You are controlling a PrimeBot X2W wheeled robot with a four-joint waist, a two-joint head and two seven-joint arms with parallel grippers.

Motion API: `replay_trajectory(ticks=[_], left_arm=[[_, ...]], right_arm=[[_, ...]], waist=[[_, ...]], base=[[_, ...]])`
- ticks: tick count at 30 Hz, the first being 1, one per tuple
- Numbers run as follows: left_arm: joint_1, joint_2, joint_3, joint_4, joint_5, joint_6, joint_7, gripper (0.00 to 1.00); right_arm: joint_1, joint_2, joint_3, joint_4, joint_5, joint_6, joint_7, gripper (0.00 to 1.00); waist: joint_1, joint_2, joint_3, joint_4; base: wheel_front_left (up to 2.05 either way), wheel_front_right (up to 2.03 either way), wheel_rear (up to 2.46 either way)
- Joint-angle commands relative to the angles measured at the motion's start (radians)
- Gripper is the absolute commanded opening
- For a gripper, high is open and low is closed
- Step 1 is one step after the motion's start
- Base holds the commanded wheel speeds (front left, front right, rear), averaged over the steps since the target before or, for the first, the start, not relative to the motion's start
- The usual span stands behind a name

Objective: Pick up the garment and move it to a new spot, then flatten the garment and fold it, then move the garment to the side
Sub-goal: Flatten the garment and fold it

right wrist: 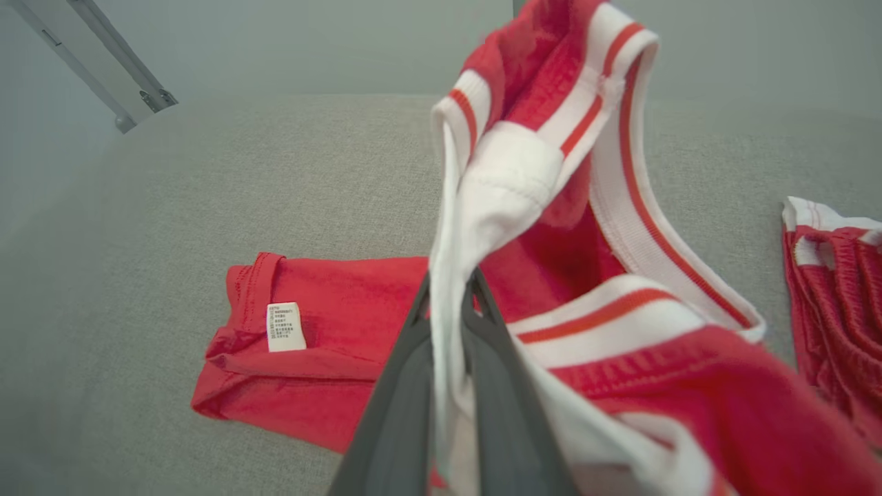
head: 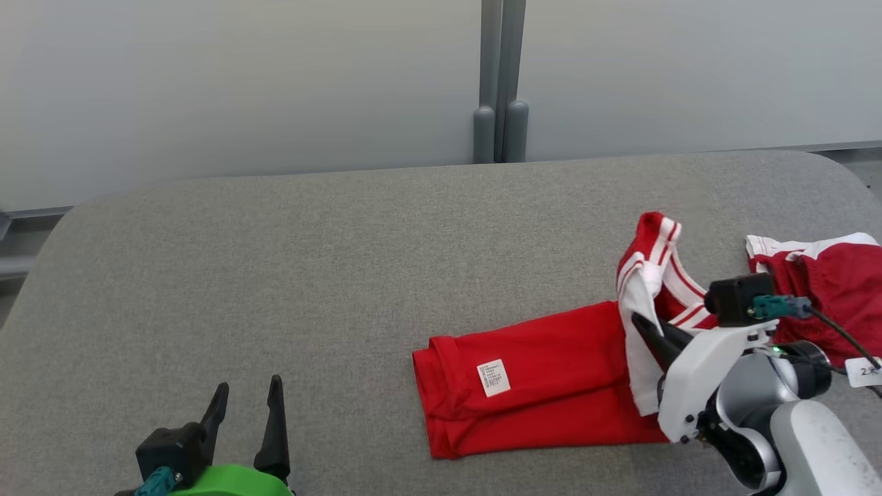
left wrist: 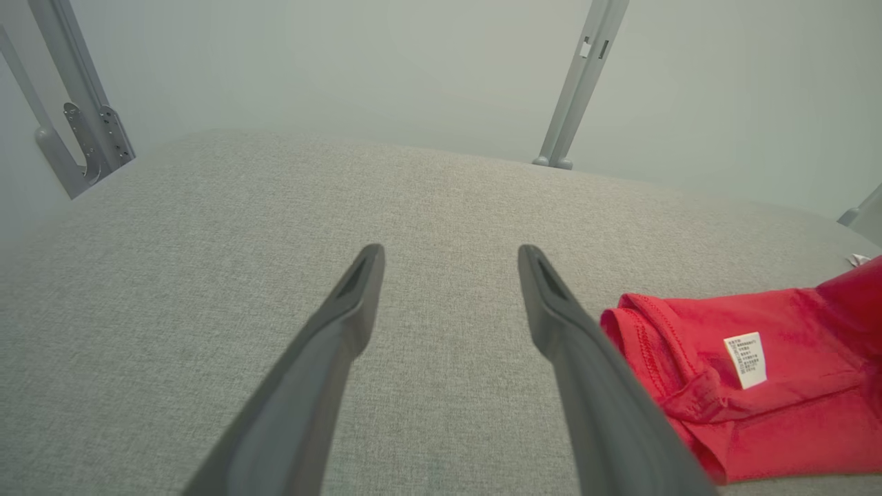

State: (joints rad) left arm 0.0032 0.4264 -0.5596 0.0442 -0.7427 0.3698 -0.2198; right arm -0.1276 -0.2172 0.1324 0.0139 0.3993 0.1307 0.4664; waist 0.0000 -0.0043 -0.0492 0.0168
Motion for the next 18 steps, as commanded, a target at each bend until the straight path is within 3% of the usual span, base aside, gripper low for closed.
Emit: replay_trajectory(ticks=[1,11,18], left_arm=[[-0.013,0.004,-0.002,0.002,0.007,-0.002,0.001,1.00],[-0.043,-0.017,-0.021,0.016,0.011,-0.016,0.002,1.00],[-0.063,-0.034,-0.036,0.038,0.014,-0.032,-0.004,1.00]], right_arm=[[0.013,0.015,0.026,-0.015,-0.020,0.000,0.006,0.00],[-0.039,0.134,0.154,0.104,-0.068,0.000,-0.044,0.00],[-0.083,0.164,0.202,0.252,-0.051,0.000,-0.098,0.00]], waist=[[0.0000,0.0043,0.000,0.008],[0.0000,0.0043,0.003,0.050],[0.0000,0.0043,0.009,0.082]], base=[[0.00,0.00,0.00],[0.00,0.00,0.00],[0.00,0.00,0.00]])
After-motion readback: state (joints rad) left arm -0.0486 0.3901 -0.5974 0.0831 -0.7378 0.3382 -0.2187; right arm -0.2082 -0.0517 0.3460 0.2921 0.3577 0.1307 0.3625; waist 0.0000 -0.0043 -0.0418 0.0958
